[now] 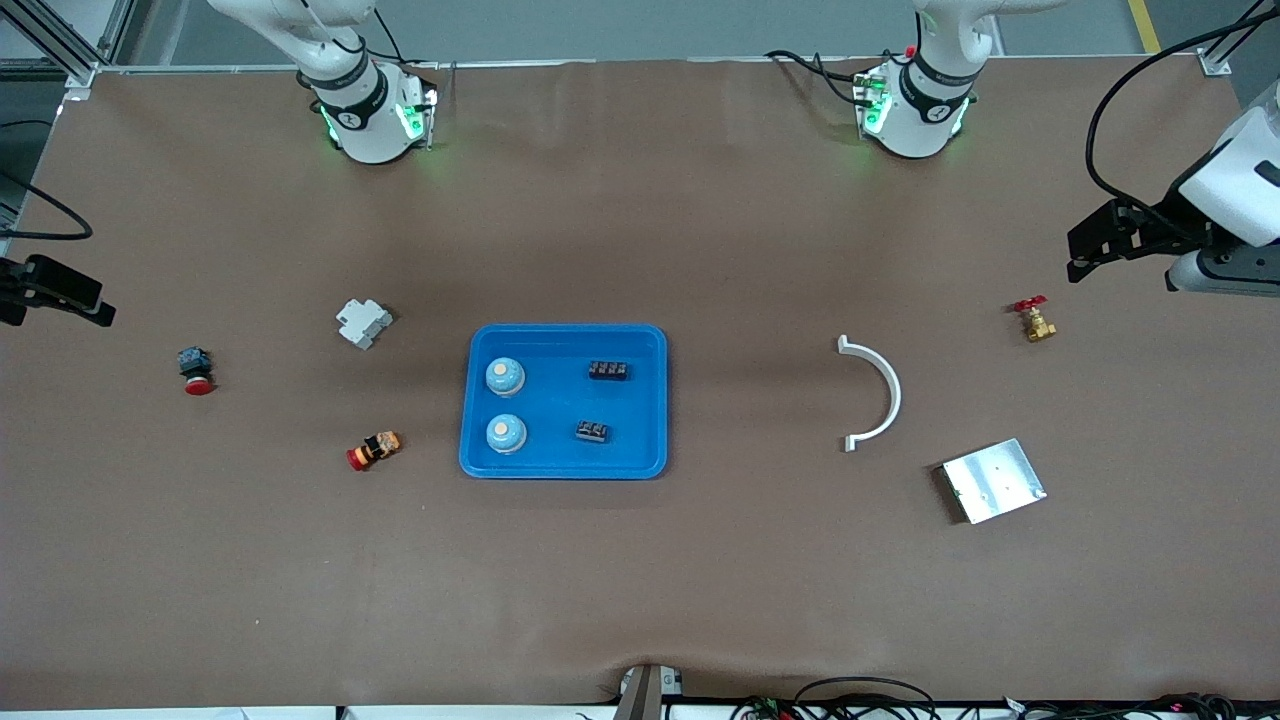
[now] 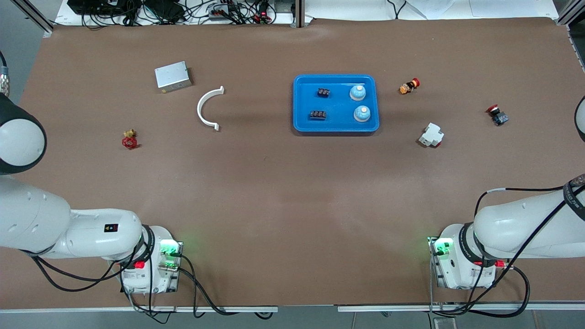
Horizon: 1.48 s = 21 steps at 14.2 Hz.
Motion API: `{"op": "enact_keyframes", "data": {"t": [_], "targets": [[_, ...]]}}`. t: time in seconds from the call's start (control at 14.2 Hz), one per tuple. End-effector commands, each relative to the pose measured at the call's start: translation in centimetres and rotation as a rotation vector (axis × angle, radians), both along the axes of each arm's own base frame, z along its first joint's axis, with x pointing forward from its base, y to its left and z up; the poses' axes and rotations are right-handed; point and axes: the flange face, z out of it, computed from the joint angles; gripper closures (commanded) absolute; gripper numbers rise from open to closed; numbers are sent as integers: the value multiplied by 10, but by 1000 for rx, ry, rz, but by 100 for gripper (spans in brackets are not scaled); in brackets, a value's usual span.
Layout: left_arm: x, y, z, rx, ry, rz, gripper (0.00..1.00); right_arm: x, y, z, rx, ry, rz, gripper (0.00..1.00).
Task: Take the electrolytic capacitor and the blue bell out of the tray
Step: 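Move the left gripper toward the blue tray while the right gripper follows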
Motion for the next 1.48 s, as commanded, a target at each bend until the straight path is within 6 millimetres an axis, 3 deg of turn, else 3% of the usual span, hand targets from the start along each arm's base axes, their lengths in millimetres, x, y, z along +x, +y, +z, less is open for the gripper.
{"op": "enact_keyframes", "data": {"t": [0.0, 0.21, 0.49, 0.63, 0.92, 1.13, 1.27, 1.41], "targets": [[1, -4, 1, 5, -8, -7, 0, -3, 2, 6, 11, -3, -15, 0], [1, -5, 2, 5, -11, -10, 0, -3, 4, 6, 12, -3, -12, 0], [0, -25, -3, -4, -3, -40, 0, -2, 3, 6, 11, -6, -14, 0], [1, -31, -10, -10, 12, 48, 0, -3, 3, 6, 11, -3, -12, 0], [3, -84, -34, -12, 53, 158, 0, -2, 2, 5, 13, 0, -14, 0], [-3, -120, -49, -40, 94, 368, 0, -2, 1, 4, 13, 0, -11, 0], [-3, -124, -51, -94, 122, 397, 0, -1, 5, 3, 12, 0, -2, 0], [-2, -136, -54, -103, 116, 420, 0, 5, 31, -12, 12, 31, 35, 0]]}}
